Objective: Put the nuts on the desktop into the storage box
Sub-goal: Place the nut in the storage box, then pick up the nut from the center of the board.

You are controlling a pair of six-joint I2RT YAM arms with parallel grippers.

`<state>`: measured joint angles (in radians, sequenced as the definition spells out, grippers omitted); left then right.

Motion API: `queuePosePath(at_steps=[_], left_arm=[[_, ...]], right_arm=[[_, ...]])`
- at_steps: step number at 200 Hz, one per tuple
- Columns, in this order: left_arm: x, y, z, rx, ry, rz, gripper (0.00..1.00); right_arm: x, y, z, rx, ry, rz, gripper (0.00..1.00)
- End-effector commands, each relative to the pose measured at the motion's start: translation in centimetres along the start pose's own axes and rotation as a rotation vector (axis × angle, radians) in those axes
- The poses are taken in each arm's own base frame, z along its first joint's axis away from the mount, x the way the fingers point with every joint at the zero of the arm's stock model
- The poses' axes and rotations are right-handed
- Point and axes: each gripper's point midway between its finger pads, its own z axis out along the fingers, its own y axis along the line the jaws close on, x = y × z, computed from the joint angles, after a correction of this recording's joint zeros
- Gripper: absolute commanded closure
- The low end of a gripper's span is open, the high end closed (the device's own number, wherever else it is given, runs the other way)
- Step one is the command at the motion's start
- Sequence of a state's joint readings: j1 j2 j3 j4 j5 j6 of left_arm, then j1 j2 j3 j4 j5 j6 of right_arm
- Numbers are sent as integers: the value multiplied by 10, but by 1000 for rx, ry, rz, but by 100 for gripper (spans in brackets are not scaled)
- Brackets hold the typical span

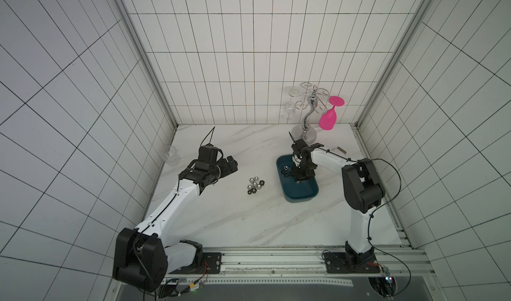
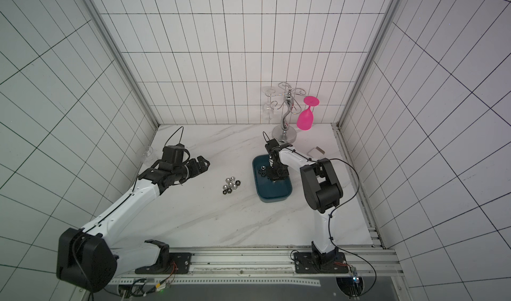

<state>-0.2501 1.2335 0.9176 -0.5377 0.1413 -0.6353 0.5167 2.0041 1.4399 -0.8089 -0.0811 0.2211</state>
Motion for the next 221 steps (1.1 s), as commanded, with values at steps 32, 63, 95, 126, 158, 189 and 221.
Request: queuePosePath(at_steps=[32, 63, 95, 126, 158, 189, 221], left_arm=[[-10, 0, -9, 3, -31, 12, 2], [-14, 1, -11, 2, -40, 7, 2], [-16, 4, -12, -5, -46, 1, 2], [-17, 10, -14, -18, -50, -12, 2], [-16, 14, -18, -28, -58, -16, 2], [-18, 20, -24, -45, -76, -18, 2], [-17, 27, -26, -55, -87, -25, 2]], right_arm=[[-22, -10, -23, 61, -69, -12, 56], [-29, -1, -63, 39, -159, -29, 52], [-21, 58, -105, -88, -263, -207, 50], [3, 121, -112, -147, -283, -447, 43], [18, 147, -84, -153, -215, -551, 43], [24, 151, -53, -120, -144, -588, 44], [26, 155, -25, -88, -91, -622, 44]])
